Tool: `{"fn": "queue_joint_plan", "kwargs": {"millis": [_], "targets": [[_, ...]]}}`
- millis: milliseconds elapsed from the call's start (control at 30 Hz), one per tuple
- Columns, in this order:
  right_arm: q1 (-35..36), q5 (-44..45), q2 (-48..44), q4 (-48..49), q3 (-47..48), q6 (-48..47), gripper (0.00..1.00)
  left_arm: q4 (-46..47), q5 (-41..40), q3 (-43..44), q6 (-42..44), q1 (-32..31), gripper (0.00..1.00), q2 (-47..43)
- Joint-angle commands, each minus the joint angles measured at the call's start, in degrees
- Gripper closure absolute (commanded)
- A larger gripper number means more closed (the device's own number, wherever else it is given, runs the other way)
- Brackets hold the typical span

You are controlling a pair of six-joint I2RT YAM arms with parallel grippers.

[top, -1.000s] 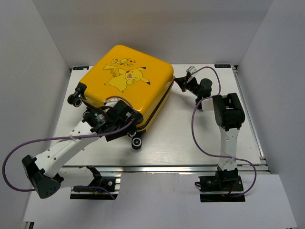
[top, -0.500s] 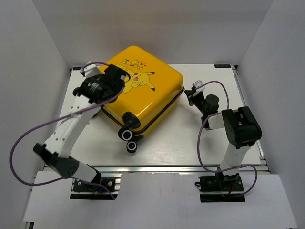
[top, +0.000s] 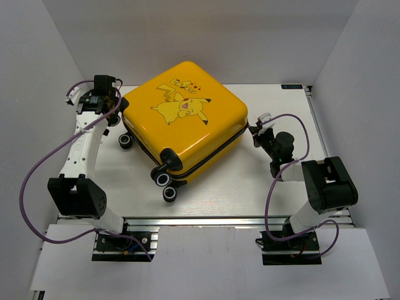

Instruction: Pack the luggage

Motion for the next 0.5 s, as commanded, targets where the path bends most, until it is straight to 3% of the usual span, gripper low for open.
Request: {"fn": "queue_joint_plan", "kwargs": {"millis": [0, 233, 467], "targets": [[-2.1, 1.7, -4.2, 5.8, 2.1, -2.7, 1.00, 6.7, 5.2, 1.0, -0.6, 1.5, 0.02, 0.7], [-2.0, 1.6, -5.8, 4.7, 0.9, -1.5, 1.00, 13.1, 13.5, 0.5, -4.9, 5.3, 0.02, 6.6], [-1.8, -0.1, -5.8, 2.5, 1.2, -1.9, 1.00, 15.8, 14.0, 2.9, -9.5, 5.3, 0.02, 13.3]]}}
